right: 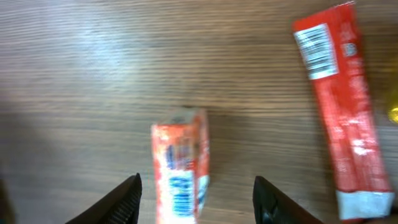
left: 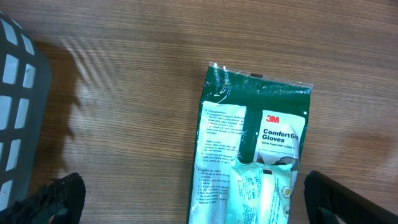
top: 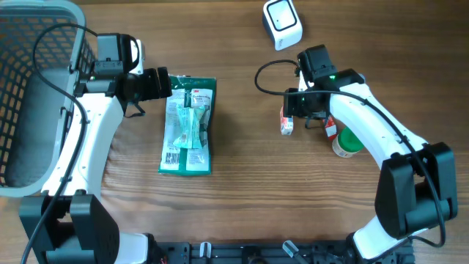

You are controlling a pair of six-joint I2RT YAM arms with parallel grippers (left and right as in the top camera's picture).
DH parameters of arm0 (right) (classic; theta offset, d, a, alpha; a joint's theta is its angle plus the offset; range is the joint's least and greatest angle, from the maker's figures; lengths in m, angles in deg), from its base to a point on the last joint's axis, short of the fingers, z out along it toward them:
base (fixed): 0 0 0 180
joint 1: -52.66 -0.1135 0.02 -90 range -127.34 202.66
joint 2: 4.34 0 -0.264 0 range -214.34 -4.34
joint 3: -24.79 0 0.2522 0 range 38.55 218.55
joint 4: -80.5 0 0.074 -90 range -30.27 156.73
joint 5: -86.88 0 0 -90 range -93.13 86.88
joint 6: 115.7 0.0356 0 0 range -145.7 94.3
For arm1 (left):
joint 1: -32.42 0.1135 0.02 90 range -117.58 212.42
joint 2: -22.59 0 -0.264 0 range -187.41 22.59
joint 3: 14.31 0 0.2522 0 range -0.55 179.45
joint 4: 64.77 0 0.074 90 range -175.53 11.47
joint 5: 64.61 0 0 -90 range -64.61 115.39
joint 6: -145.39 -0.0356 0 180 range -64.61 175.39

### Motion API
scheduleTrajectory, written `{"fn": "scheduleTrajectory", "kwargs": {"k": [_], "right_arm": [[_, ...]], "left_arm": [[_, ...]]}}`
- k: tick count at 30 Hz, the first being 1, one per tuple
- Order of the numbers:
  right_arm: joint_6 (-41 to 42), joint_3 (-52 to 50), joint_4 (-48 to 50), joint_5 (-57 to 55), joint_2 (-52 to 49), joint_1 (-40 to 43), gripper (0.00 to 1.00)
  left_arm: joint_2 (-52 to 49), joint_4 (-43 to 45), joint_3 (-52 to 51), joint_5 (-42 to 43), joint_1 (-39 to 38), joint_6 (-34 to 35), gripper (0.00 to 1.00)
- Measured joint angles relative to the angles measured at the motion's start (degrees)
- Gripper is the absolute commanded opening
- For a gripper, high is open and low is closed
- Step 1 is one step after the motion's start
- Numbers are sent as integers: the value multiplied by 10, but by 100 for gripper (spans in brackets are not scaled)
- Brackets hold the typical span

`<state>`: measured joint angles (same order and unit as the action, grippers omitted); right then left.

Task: Scan the item barcode
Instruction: 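Lower the right gripper and grasp the orange tissue pack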

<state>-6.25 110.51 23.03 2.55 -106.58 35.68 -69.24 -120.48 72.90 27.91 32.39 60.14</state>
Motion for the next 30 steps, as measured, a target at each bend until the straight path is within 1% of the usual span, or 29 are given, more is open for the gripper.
{"fn": "scheduleTrajectory", "kwargs": {"k": [4,12,17,18,19,20,23,30], "right_arm": [[14,0,1,24,0,0,54],[33,0,0,37,0,-29,55],[38,0,0,33,0,-29,55],[39,0,1,26,0,-29,51],[39,0,0,19,0,-29,44],[41,0,-1,15,0,-29,40],[45,0,-7,7,0,-29,4],[49,0,-12,-35,-3,-29,4]], "left_arm": [[0,0,0,0,0,0,100],[0,0,0,0,0,0,100],[0,0,0,0,0,0,100],[0,0,0,0,0,0,100],[0,0,0,0,0,0,100],[0,0,0,0,0,0,100],[0,0,0,0,0,0,100],[0,0,0,0,0,0,100]]}}
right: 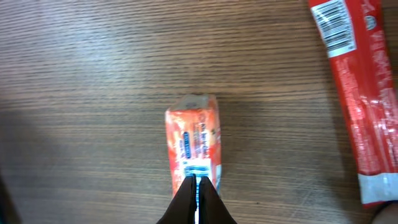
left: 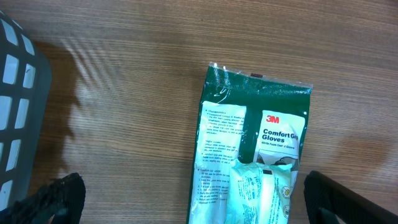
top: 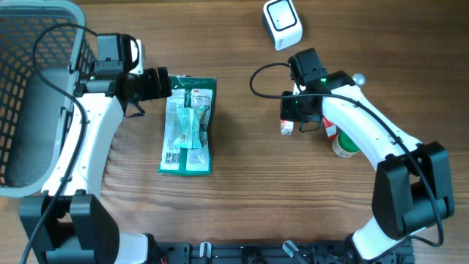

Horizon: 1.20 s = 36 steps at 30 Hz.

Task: Scan the item barcode
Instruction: 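Lower the right gripper and grasp the orange tissue pack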

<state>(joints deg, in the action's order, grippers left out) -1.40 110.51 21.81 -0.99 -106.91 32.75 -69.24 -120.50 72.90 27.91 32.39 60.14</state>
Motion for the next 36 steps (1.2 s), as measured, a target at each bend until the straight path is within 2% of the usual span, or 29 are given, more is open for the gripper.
{"fn": "scheduleTrajectory", "kwargs": {"k": [11,18,23,30,31,34,36], "right_arm": [[30,-3,-12,-59,-29,0,4],[28,-3,16,29,-30,0,4],[-6,-3,31,86,-30,0,4],[-21,-3,34,106,-30,0,5],[-21,-3,35,105,-30,0,7],[-23,-3,37,96,-30,0,23],[-28,-3,37,80,-30,0,29]], "left_arm": [[0,0,0,0,0,0,100],[0,0,0,0,0,0,100],[0,0,0,0,0,0,100],[0,0,0,0,0,0,100],[0,0,0,0,0,0,100],[0,0,0,0,0,0,100],[0,0,0,0,0,0,100]]}}
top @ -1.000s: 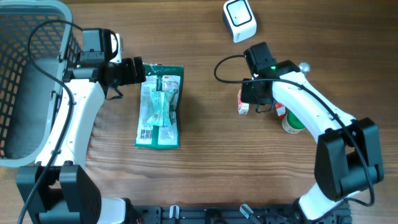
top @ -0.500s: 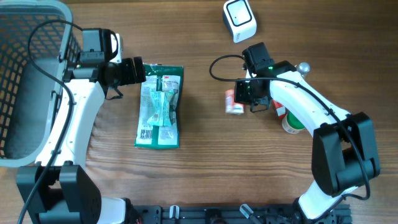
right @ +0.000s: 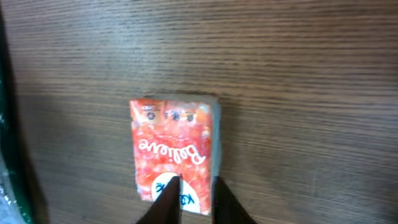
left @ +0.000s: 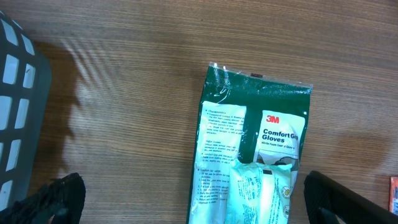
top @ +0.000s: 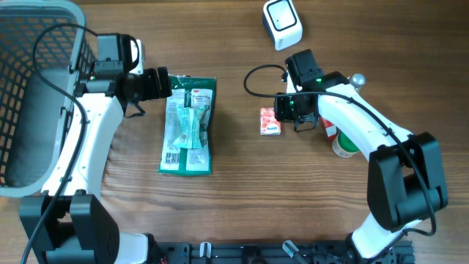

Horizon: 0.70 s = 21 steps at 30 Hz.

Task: Scan the item barcode
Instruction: 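Lower the right gripper and grasp the orange tissue pack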

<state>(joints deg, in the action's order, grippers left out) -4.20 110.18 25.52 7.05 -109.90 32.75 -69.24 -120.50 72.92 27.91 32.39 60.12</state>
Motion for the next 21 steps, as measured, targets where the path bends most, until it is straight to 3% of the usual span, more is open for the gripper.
{"fn": "scheduleTrajectory", "kwargs": {"k": [10,21], "right_arm": [[3,-3,8,-3,0,17,31],[7,-78,116,44,-4,17,30]], "left_arm": [[0,0,0,0,0,0,100],[0,0,0,0,0,0,100]]}}
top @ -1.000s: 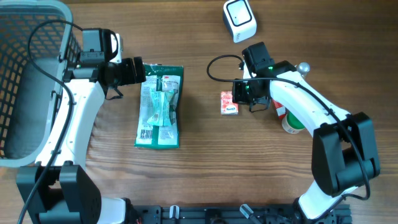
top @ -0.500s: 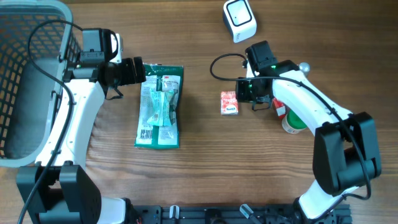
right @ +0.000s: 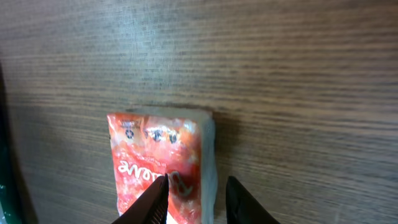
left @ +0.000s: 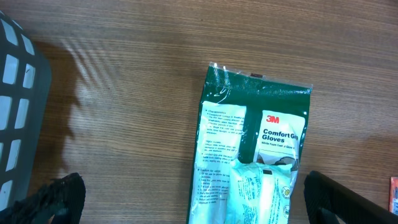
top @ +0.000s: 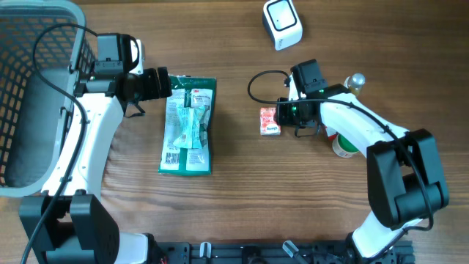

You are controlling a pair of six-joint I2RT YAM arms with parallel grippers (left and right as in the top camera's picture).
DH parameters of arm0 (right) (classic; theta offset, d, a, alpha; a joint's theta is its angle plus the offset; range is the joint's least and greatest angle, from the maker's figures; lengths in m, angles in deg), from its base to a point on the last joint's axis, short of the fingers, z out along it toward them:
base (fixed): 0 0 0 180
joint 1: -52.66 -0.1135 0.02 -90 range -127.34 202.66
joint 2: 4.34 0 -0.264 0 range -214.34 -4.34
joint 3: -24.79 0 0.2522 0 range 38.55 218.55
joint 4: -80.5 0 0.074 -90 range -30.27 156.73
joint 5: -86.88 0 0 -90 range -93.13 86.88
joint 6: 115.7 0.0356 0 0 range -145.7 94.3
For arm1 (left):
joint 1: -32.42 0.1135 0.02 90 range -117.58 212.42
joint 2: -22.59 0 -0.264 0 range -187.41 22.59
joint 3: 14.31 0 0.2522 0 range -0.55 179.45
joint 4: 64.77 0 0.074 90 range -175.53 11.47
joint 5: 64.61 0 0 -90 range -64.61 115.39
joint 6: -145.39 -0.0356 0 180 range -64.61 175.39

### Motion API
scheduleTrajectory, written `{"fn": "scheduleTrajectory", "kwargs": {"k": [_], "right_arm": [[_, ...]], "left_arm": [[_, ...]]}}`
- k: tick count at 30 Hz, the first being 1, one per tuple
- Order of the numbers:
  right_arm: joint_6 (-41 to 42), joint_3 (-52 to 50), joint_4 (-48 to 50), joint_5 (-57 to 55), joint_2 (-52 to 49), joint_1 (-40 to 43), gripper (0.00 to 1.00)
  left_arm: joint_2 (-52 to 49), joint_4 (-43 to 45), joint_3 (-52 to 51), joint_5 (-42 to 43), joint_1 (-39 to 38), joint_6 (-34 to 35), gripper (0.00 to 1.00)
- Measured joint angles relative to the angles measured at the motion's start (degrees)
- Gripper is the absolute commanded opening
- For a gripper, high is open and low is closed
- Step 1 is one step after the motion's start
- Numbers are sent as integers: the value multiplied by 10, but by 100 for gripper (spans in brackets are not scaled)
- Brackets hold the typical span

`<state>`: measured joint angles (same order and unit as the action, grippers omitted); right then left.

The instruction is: Scan the item barcode

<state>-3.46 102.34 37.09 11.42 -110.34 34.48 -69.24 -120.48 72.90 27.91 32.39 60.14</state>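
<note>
A small red snack packet point(top: 270, 121) lies flat on the wood, label up, between the green glove pack and the right arm. In the right wrist view the packet point(right: 158, 158) fills the lower middle. My right gripper point(right: 196, 190) is open just above it, one finger point(right: 155, 202) over the red face and the other beside its right edge. The same gripper point(top: 281, 117) shows at the packet's right side from overhead. A white barcode scanner point(top: 282, 23) stands at the far edge. My left gripper point(left: 193, 202) hangs wide open over the glove pack point(left: 252, 149).
A grey mesh basket point(top: 33, 88) fills the far left. Behind the right arm lie a red tube and a green-capped bottle point(top: 346, 144), with a small silver ball point(top: 357, 79) farther back. The glove pack point(top: 188, 125) lies left of centre.
My right gripper's jaws stand wider apart and sit slightly farther right over the packet. The packet lies flat in the same place. The left arm has not moved.
My right gripper was open astride the red packet, which stood on edge beside the red tube. Then it was shut on the packet. Later the packet lay flat farther left with the jaws slightly parted; now they are wider. The left arm stayed still throughout.
</note>
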Motion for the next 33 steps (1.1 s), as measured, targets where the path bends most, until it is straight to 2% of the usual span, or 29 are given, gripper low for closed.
{"fn": "scheduleTrajectory", "kwargs": {"k": [6,8,10,12,18,22,26,28,30,33], "right_arm": [[0,-1,2,9,-7,0,29],[0,-1,2,9,-13,0,24],[3,-1,4,11,-22,0,12],[4,0,8,23,-26,0,4],[2,2,2,48,-25,8,4],[-36,2,0,207,-13,37,4],[-115,2,7,502,20,68,4],[-151,2,7,614,21,67,4],[-181,2,7,694,21,66,4],[-196,2,3,735,21,66,4]], "left_arm": [[0,0,0,0,0,0,100],[0,0,0,0,0,0,100],[0,0,0,0,0,0,100],[0,0,0,0,0,0,100],[0,0,0,0,0,0,100],[0,0,0,0,0,0,100],[0,0,0,0,0,0,100],[0,0,0,0,0,0,100],[0,0,0,0,0,0,100],[0,0,0,0,0,0,100]]}}
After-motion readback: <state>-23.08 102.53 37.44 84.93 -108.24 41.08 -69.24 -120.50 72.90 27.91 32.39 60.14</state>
